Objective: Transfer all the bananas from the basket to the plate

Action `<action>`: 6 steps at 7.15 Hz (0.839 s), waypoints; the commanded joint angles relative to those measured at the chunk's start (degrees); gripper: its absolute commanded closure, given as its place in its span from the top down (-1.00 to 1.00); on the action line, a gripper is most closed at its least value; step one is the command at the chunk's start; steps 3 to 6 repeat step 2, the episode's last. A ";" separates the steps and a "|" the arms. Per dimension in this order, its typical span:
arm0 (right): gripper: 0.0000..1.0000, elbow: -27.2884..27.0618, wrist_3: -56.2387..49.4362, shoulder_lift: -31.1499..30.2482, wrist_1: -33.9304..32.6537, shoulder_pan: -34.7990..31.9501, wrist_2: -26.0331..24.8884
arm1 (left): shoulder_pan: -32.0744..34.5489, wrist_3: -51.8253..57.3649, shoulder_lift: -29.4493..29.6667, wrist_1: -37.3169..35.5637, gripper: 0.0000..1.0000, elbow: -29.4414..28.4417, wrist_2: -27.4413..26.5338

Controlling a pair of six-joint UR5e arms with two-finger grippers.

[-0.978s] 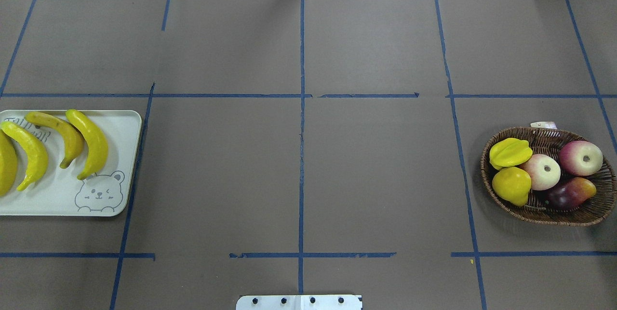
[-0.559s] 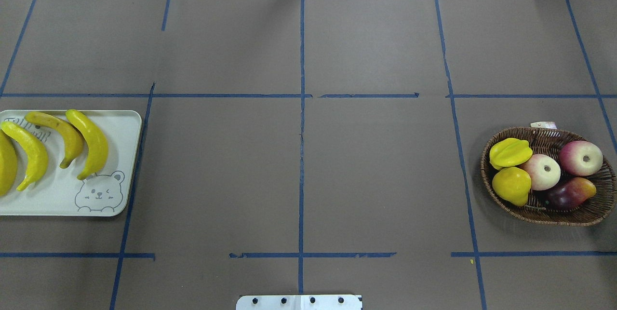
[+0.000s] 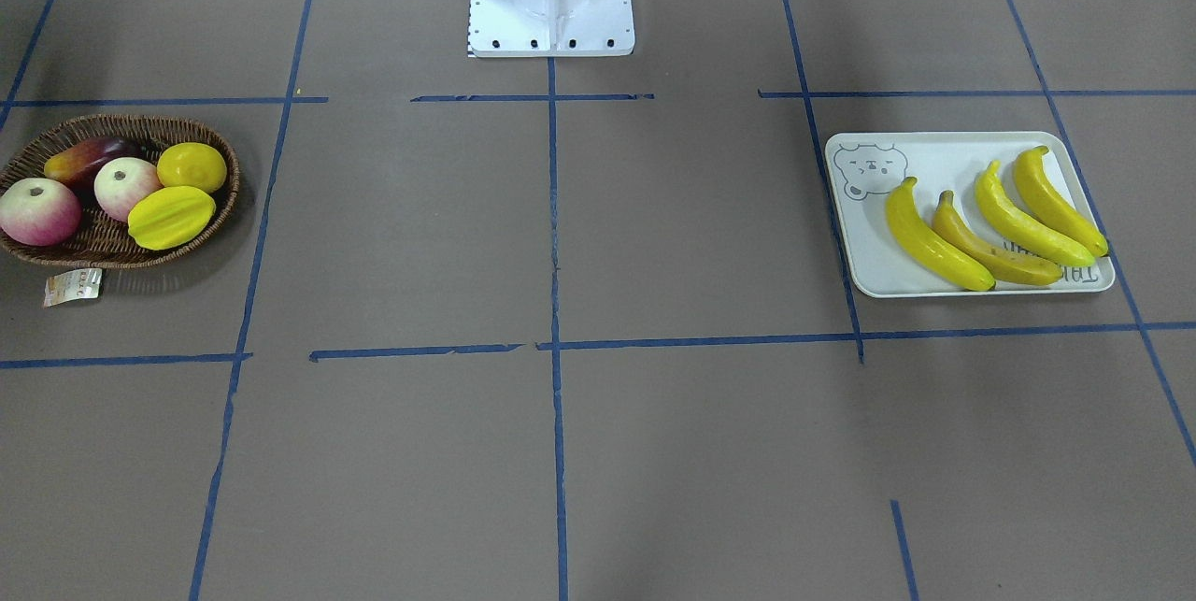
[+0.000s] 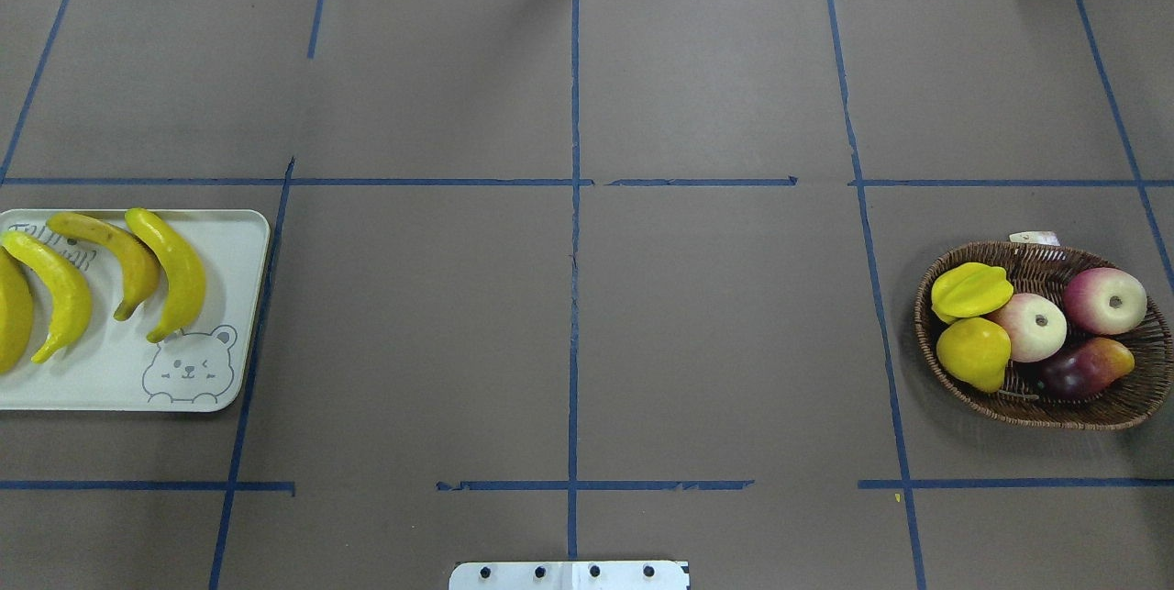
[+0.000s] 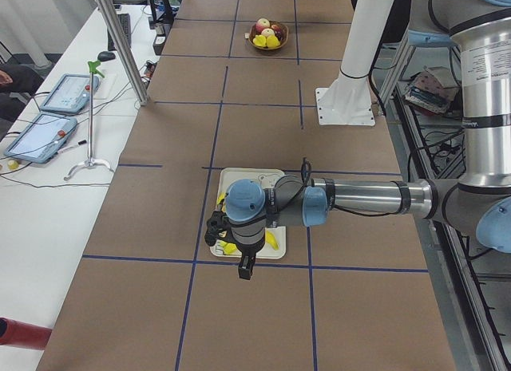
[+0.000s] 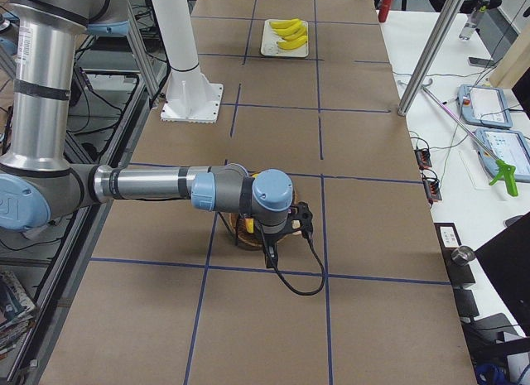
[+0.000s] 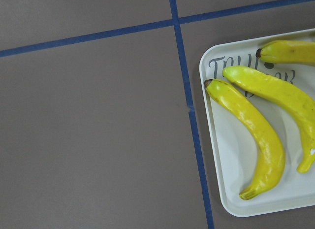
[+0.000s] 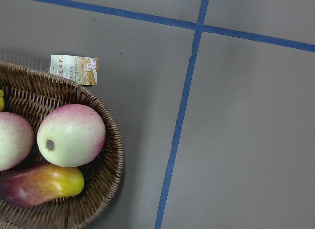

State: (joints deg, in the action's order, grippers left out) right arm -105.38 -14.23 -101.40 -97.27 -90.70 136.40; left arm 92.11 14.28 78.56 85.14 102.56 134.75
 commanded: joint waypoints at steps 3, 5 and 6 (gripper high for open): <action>0.99 -0.09 -0.10 -0.20 0.07 0.00 -0.08 | 0.00 0.04 -1.13 0.11 1.00 1.15 0.16; 0.99 -0.09 -0.10 -0.20 0.07 0.00 -0.08 | 0.00 0.04 -1.13 0.11 1.00 1.15 0.16; 0.99 -0.09 -0.10 -0.20 0.07 0.00 -0.08 | 0.00 0.04 -1.13 0.11 1.00 1.15 0.16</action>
